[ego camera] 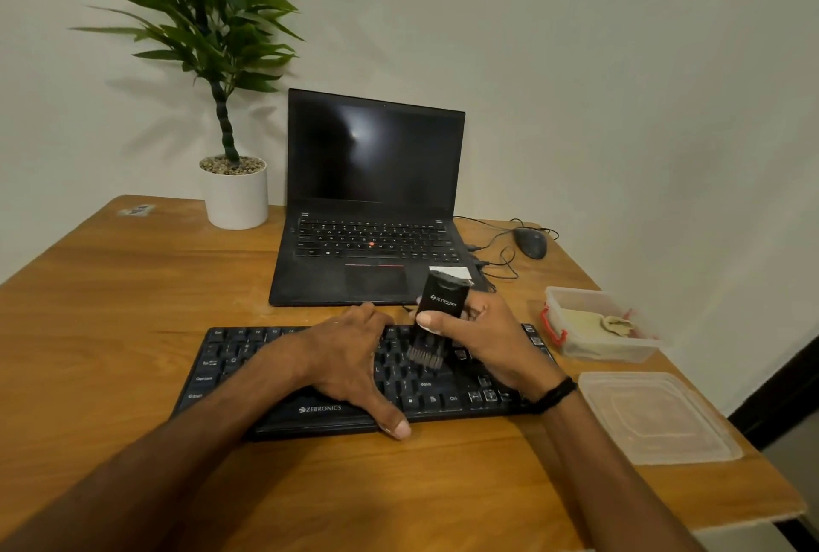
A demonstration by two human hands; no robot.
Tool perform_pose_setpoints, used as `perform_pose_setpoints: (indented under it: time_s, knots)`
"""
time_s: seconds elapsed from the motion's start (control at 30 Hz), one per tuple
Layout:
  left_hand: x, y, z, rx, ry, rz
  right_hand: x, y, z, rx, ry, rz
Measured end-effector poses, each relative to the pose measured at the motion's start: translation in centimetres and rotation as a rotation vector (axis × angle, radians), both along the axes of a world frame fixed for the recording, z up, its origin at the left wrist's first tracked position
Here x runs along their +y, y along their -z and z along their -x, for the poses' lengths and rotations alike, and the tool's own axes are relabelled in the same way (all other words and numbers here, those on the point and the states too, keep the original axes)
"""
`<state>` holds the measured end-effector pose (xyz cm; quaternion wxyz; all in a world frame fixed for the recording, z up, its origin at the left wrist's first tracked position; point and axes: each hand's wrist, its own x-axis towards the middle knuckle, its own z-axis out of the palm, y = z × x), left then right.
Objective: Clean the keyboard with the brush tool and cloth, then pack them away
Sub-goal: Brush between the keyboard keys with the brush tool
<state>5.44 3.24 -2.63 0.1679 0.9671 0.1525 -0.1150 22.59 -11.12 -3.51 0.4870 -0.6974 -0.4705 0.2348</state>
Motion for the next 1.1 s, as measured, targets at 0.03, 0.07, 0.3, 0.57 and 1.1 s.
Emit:
perform_pose_setpoints:
  time_s: [0.03,0.07,0.3,0.57,1.1]
  knots:
    - [0.0,0.1,0.0,-0.005,0.003,0.000,-0.1,0.1,0.2,-0.027,0.000,-0.006]
    - [0.0,0.1,0.0,-0.009,0.004,-0.001,-0.1,0.0,0.2,-0.129,0.061,-0.022]
    - [0.2,0.3,-0.1,-0.009,0.011,-0.023,-0.9,0.4,-0.5,-0.069,0.014,0.003]
    - [1.1,-0.1,0.2,0.038,0.022,-0.078,-1.6,-0.4,-1.7,0.015,0.355,-0.275]
    - [0.6,1.5,-0.3,-0.078,0.052,-0.101,-1.6,-0.5,-1.5,-0.011,0.122,-0.080]
